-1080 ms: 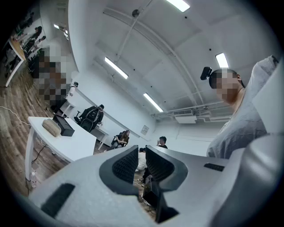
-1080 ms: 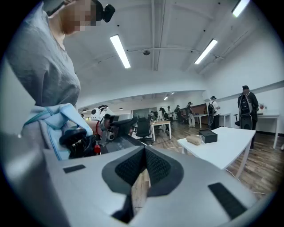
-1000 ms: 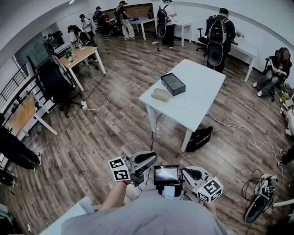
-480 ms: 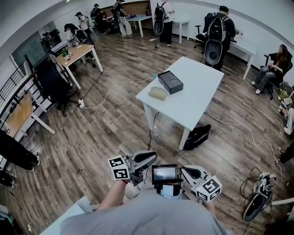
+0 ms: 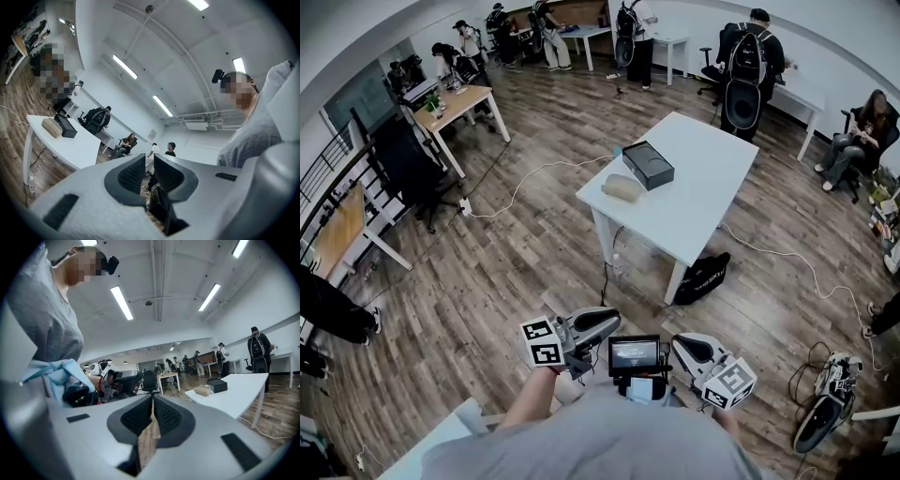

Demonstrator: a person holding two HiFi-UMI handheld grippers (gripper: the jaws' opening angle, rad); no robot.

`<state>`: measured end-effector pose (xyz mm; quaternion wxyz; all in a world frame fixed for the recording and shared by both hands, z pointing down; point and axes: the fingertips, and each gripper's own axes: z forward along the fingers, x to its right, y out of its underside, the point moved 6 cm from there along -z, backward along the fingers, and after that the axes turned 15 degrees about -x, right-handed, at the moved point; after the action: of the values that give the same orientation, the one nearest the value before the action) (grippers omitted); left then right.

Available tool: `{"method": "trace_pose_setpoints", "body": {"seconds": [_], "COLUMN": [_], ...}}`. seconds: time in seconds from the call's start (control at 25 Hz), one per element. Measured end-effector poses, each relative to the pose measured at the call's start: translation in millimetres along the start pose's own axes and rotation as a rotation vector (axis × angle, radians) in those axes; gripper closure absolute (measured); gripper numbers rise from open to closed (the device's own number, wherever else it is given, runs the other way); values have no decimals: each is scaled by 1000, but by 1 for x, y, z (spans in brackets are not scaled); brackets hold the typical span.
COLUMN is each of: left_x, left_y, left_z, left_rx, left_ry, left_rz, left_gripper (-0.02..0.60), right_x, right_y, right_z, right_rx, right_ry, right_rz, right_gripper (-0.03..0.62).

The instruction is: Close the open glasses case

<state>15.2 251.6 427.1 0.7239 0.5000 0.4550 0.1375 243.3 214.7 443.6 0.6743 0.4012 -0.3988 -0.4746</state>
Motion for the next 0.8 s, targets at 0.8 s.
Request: {"method": "trace_pose_setpoints", "body": {"seconds": [0.8], "left_x": [-3], "left_y": [-5], "left_z": [7], "left_rx": [-7], "left_ry": [-36], "left_rz": [29], "left_gripper": [556], "right_x": [15], "right_y": [2], "right_z": [1], "right_rx": [-7], "right_ry": [29], "right_rz": [3], "right_gripper": [560]}}
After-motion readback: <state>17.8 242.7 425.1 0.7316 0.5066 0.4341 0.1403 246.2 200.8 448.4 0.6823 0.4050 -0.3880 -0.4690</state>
